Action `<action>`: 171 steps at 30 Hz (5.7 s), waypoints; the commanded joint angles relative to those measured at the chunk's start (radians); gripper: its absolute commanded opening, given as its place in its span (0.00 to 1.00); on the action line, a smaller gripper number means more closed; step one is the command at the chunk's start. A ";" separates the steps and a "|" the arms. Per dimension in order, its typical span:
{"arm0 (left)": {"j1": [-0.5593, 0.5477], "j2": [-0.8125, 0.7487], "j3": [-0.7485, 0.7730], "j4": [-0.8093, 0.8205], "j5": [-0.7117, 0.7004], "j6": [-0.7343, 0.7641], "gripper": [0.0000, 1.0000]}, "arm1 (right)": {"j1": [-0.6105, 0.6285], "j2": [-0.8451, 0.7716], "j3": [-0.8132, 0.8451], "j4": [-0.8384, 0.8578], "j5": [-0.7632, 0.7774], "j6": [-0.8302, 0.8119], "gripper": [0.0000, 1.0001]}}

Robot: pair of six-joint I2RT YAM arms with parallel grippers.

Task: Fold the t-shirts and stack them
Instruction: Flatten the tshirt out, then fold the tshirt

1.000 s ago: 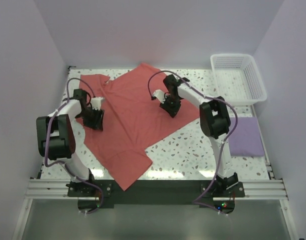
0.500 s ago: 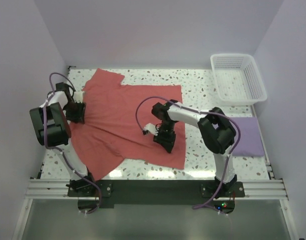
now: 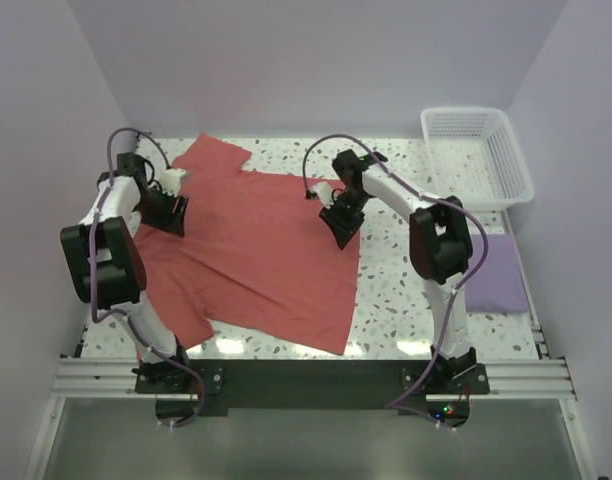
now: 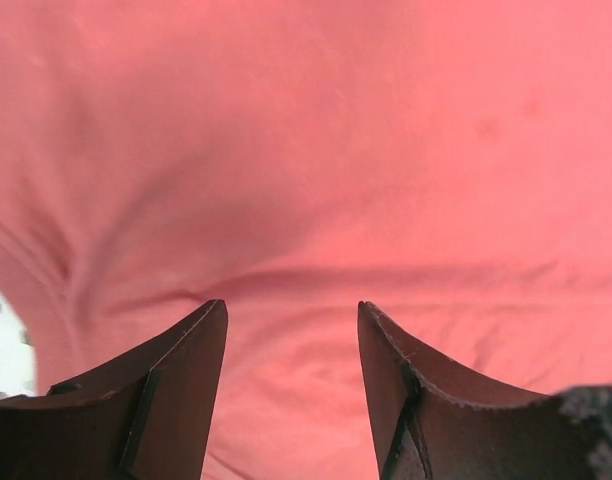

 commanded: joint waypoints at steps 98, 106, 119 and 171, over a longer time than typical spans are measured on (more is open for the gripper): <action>-0.031 0.495 0.679 0.661 0.140 -0.404 0.77 | -0.290 0.311 0.285 0.954 0.208 0.481 0.49; -0.033 0.569 0.732 0.648 0.089 -0.384 0.79 | -0.289 0.351 0.296 0.945 0.252 0.475 0.48; -0.071 0.681 0.801 0.582 0.000 -0.281 0.81 | -0.289 0.363 0.290 0.839 0.170 0.415 0.22; -0.056 0.538 0.682 0.828 0.256 -0.210 0.00 | -0.297 0.205 0.267 0.851 0.038 0.380 0.00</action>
